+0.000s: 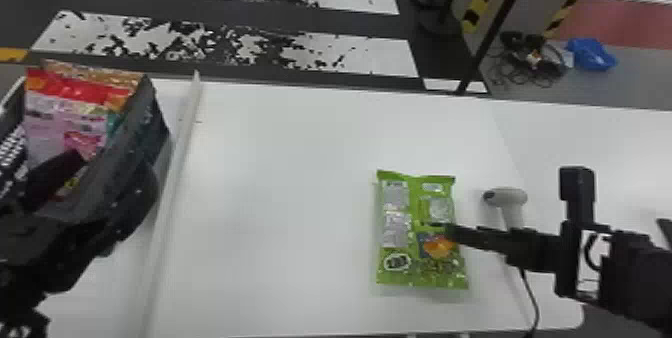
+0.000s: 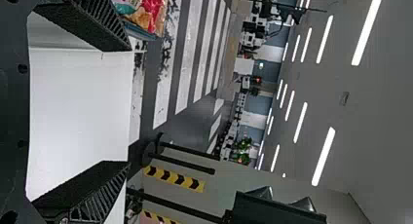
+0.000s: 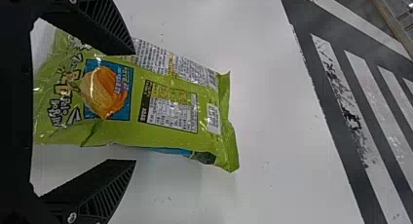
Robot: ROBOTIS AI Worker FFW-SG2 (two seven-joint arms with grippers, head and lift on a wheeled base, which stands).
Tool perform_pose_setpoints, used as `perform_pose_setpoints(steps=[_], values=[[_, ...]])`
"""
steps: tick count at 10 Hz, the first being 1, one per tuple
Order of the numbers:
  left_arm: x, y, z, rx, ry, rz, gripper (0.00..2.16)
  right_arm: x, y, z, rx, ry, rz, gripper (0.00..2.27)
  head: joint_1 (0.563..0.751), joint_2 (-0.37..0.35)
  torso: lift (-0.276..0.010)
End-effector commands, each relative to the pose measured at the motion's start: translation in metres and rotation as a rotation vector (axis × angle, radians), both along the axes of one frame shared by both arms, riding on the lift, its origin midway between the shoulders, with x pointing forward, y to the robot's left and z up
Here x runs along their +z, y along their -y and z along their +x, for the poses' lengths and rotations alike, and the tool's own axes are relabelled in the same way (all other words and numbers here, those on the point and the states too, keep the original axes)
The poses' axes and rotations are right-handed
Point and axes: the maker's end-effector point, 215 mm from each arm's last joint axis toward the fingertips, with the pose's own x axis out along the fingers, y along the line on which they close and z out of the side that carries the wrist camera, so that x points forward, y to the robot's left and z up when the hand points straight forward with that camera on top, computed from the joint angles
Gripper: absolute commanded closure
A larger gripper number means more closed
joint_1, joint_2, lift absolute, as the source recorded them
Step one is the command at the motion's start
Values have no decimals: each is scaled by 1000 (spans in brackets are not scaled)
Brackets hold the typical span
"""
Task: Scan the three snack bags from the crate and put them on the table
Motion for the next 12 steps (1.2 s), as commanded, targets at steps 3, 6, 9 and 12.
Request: perform_pose_setpoints(steps=[3, 6, 9, 12], values=[[-3, -1, -2, 3, -4, 1, 33, -40, -4, 22, 66, -34, -21, 90, 695, -119, -94], [-4, -4, -3, 7, -5, 4, 33, -44, -9, 29, 109, -20, 5, 2243, 695, -109, -94], [-5, -2, 0, 4, -7, 0, 33, -15, -18, 23, 119, 30, 50, 2243, 695, -102, -94], [-10, -4, 0, 8, -15, 1, 33, 32, -26, 25, 90, 95, 145, 2243, 695, -88, -94]])
